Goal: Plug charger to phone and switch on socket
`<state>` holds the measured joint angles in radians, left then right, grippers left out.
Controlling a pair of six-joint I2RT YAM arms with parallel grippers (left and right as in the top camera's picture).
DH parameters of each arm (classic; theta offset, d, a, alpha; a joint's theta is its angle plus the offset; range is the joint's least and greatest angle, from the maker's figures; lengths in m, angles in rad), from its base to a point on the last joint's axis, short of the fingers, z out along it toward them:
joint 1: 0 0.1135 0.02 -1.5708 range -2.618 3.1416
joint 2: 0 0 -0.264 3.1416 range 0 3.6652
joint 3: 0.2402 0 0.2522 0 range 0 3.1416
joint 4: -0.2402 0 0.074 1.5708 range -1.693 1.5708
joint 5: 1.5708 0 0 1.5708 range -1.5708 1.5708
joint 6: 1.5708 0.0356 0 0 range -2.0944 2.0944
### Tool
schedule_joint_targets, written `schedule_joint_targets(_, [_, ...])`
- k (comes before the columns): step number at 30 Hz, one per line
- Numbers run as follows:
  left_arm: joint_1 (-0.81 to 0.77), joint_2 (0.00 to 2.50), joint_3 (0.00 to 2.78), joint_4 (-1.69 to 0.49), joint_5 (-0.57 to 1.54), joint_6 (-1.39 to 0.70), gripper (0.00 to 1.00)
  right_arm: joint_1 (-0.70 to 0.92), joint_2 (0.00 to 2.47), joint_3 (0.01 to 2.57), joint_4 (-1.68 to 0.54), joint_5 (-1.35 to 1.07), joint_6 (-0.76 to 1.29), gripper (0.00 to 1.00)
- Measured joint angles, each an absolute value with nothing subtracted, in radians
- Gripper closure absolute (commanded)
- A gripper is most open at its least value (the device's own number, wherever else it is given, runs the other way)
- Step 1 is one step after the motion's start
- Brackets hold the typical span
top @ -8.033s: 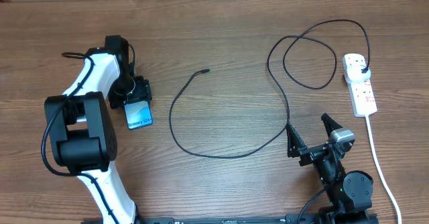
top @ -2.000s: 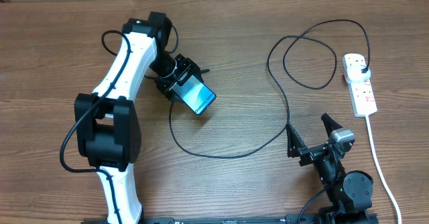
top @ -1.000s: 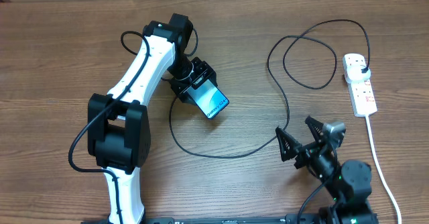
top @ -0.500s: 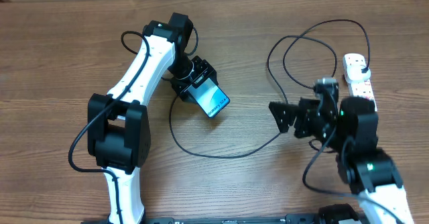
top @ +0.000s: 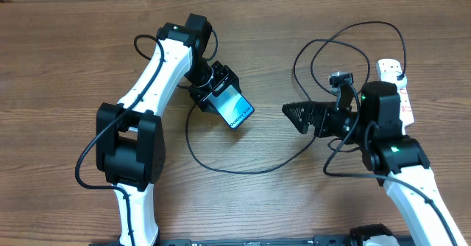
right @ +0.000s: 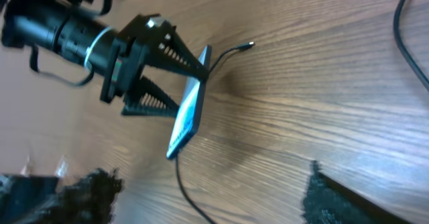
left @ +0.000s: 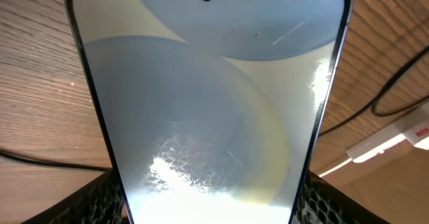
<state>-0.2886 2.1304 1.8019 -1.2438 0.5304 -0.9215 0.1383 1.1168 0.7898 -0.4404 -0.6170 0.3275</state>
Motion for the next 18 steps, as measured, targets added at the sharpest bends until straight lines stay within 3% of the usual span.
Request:
schedule_joint_targets(4, [-0.289,2.13,1.802,-1.243,0.561,-0.929,0.56,0.146,1.187,0.79,-0.394,-0.622,0.41,0.26])
schedule_joint_targets(18, [-0.289,2.13,1.802,-1.23,0.609,-1.045,0.55,0.282,1.29,0.79,-0.279,-0.538,0.672,0.26])
